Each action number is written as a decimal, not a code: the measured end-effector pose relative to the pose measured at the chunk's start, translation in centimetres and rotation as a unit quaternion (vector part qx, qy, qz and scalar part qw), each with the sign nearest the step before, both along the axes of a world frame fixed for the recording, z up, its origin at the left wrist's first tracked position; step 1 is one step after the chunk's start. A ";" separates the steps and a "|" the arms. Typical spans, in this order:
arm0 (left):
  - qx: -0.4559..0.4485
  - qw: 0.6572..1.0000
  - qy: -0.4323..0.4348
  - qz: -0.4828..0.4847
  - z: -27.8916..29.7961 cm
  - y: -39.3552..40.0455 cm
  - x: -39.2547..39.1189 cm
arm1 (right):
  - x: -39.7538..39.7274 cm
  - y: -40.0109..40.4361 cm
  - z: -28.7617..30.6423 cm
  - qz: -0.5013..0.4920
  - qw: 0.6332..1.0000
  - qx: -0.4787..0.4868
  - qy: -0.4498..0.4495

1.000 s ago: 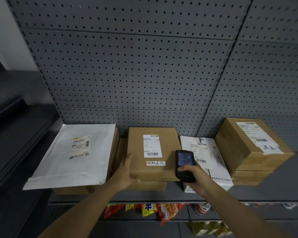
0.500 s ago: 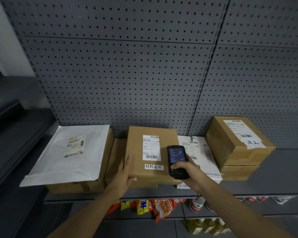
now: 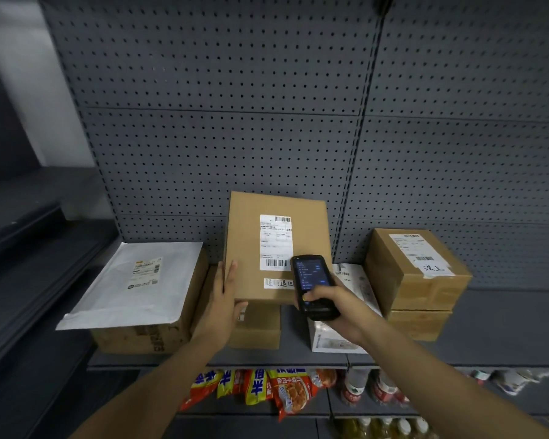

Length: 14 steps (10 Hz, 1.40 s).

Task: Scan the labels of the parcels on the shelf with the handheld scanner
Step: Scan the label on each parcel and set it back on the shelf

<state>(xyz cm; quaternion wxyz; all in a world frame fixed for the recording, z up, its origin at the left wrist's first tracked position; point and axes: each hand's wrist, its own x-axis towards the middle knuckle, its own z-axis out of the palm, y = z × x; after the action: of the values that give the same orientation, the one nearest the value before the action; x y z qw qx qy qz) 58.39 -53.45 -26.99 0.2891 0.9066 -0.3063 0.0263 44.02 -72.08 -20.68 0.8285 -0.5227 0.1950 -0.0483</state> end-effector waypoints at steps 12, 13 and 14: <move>-0.119 0.984 -0.129 0.015 1.6 -2.5 2.7 | 0.0 4.3 6.8 0.048 0.996 0.031 -0.071; -0.110 0.986 -0.123 0.025 1.5 -2.6 2.6 | 0.0 4.4 6.7 0.050 0.996 0.027 -0.067; -0.113 0.985 -0.127 0.017 1.2 -2.5 2.8 | 0.0 4.4 6.6 0.045 0.997 0.025 -0.064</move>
<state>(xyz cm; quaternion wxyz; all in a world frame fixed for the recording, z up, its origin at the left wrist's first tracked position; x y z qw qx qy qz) 61.20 -56.00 -25.77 0.3477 0.8627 -0.3198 0.1805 44.05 -67.66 -14.09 0.8537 -0.5056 0.1185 -0.0392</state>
